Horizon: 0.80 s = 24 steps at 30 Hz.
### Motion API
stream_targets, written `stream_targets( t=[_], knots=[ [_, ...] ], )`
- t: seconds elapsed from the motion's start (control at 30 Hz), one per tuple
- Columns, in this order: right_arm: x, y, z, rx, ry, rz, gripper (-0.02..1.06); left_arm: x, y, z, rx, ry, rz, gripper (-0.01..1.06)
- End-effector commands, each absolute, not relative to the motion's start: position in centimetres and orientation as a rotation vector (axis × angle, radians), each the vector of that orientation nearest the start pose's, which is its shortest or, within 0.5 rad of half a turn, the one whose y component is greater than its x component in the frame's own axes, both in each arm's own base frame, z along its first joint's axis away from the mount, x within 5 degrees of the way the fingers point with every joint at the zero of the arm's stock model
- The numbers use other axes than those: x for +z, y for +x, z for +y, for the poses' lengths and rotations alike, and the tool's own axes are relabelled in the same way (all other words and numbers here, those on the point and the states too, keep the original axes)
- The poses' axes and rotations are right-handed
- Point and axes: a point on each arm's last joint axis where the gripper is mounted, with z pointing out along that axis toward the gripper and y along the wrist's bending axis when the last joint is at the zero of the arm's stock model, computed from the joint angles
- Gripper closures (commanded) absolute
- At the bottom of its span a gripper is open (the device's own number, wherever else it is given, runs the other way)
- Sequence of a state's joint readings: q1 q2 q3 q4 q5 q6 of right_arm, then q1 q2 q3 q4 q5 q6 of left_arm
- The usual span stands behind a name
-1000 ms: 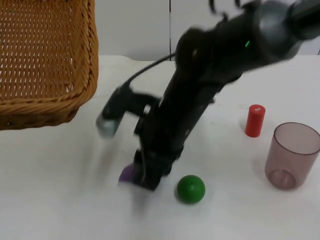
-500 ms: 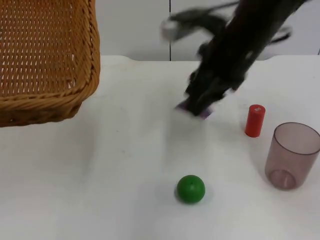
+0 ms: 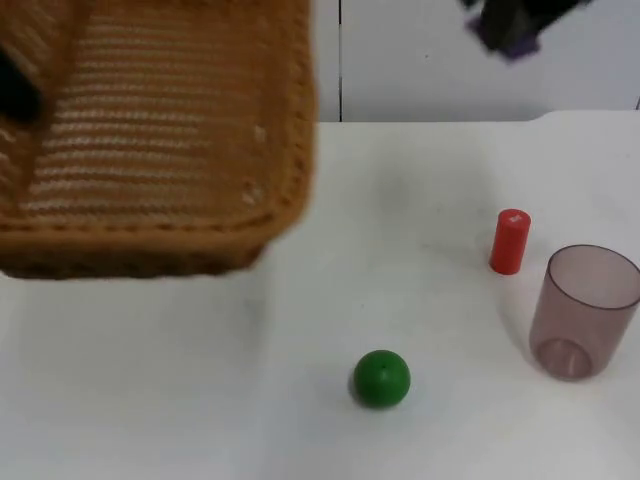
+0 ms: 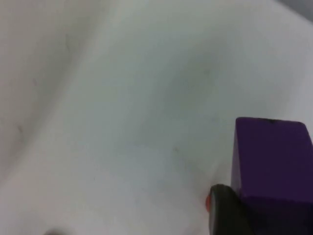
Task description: Pick up the basket with the left hand and place the triangular block into the basket with the right hand.
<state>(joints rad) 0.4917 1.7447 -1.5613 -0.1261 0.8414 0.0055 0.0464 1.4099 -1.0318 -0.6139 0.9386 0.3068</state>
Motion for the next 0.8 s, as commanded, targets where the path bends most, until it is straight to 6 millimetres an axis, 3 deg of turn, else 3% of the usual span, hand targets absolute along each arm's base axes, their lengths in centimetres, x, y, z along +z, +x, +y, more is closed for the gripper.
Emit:
stream_targets(
  t=[0.0, 0.07, 0.1, 0.2, 0.23, 0.3, 0.4, 0.43, 0.53, 0.6, 0.77],
  knots=[
    [33.9, 34.2, 17.2, 0.064, -0.639, 2.357, 1.01, 28.2, 27.8, -4.2, -0.726, -0.036, 2.635, 1.05],
    [36.8, 32.4, 16.8, 0.087, -0.631, 2.281, 1.01, 27.2, 28.3, -5.6, -0.769, -0.010, 2.667, 1.05],
    [36.8, 32.4, 16.8, 0.087, -0.631, 2.281, 1.01, 27.2, 28.3, -5.6, -0.769, -0.010, 2.667, 1.05],
    [39.9, 29.6, 17.2, 0.136, -0.658, 2.185, 1.01, 25.8, 29.1, -7.1, -0.798, 0.003, 2.695, 1.05],
    [39.9, 29.6, 17.2, 0.136, -0.658, 2.185, 1.01, 25.8, 29.1, -7.1, -0.798, 0.003, 2.695, 1.05],
    [41.4, 27.6, 18.1, 0.173, -0.704, 2.121, 1.01, 25.0, 29.4, -8.1, -0.827, 0.008, 2.707, 1.05],
    [42.1, 25.4, 20.7, 0.222, -0.766, 2.049, 1.01, 24.3, 29.7, -9.4, -0.850, 0.017, 2.710, 1.05],
    [42.1, 25.4, 20.7, 0.222, -0.766, 2.049, 1.01, 24.3, 29.7, -9.4, -0.850, 0.017, 2.710, 1.05],
    [40.9, 24.3, 24.0, 0.254, -0.843, 2.029, 1.01, 24.1, 29.7, -10.5, -0.880, 0.020, 2.699, 1.05],
    [40.6, 24.3, 24.4, 0.260, -0.852, 2.035, 1.01, 24.1, 29.7, -10.7, -0.880, 0.028, 2.698, 1.05],
    [36.1, 25.7, 27.7, 0.236, -0.926, 2.130, 1.01, 24.2, 29.7, -10.7, -0.886, 0.024, 2.697, 1.05]
  ],
)
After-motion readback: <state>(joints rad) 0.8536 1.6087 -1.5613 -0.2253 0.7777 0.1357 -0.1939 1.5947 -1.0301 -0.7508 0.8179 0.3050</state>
